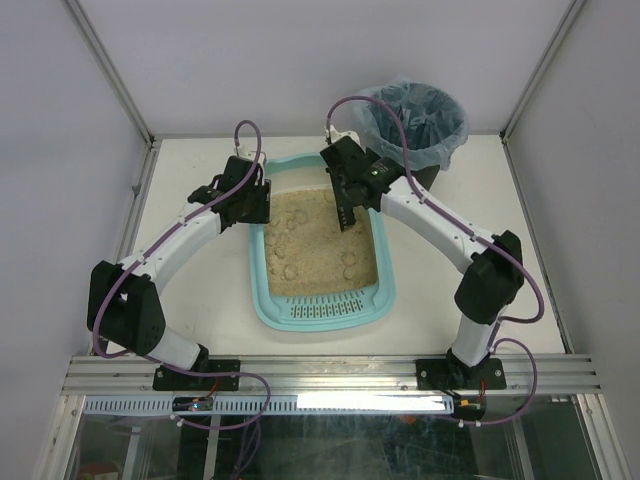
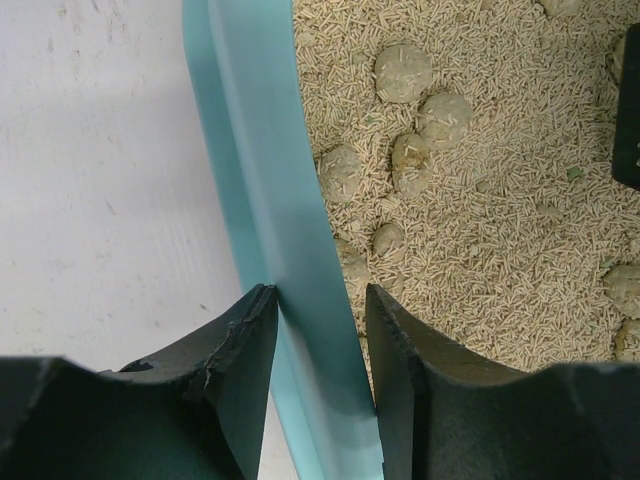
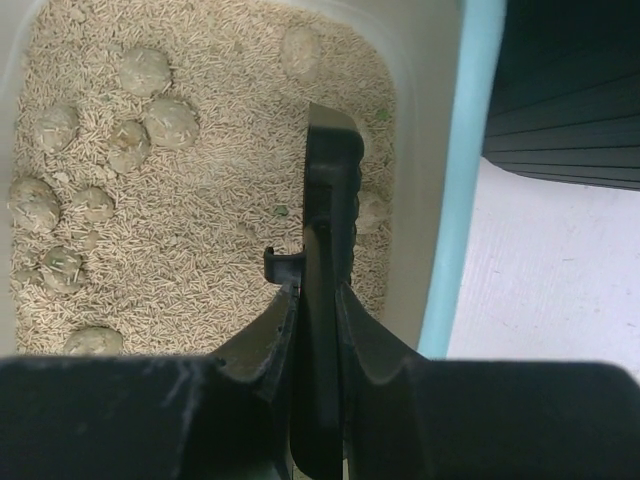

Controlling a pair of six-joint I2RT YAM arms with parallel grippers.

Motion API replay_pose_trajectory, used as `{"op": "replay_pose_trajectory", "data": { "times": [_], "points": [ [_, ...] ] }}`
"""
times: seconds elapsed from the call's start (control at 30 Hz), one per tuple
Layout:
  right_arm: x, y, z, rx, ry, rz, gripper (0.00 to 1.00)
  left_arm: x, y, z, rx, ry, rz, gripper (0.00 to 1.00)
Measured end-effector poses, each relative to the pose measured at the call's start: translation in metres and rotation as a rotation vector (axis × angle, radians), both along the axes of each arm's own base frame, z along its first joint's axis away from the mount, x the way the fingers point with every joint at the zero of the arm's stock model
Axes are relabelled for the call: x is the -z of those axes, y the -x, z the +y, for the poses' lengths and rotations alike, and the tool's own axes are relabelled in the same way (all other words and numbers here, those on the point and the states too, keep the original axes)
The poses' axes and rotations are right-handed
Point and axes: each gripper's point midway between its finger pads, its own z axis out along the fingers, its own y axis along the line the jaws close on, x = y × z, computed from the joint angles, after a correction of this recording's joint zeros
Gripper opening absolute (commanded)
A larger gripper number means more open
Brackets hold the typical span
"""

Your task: Clean the litter box

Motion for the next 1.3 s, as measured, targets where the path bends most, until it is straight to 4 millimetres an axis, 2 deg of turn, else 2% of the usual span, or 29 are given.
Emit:
{"op": "replay_pose_trajectory", "data": {
  "times": [0.23, 0.53, 0.9, 1.13, 1.3],
  "points": [
    [0.019, 0.0, 0.013, -0.034, -0.013, 0.052, 0.0, 0.0, 0.0, 0.0, 0.0, 0.0, 0.0, 0.41],
    [0.019, 0.001, 0.021, -0.057, -0.051, 0.063, 0.0, 0.0, 0.0, 0.0, 0.001, 0.001, 0.0, 0.4],
    [0.021, 0.008, 0.049, -0.095, -0.198, 0.112, 0.0, 0.0, 0.0, 0.0, 0.001, 0.0, 0.0, 0.4],
    [0.026, 0.007, 0.05, -0.039, -0.228, 0.123, 0.0, 0.0, 0.0, 0.0, 0.001, 0.0, 0.0, 0.4],
    [0.03, -0.003, 0.048, 0.032, -0.255, 0.108, 0.0, 0.0, 0.0, 0.0, 0.001, 0.0, 0.0, 0.4]
  ]
}}
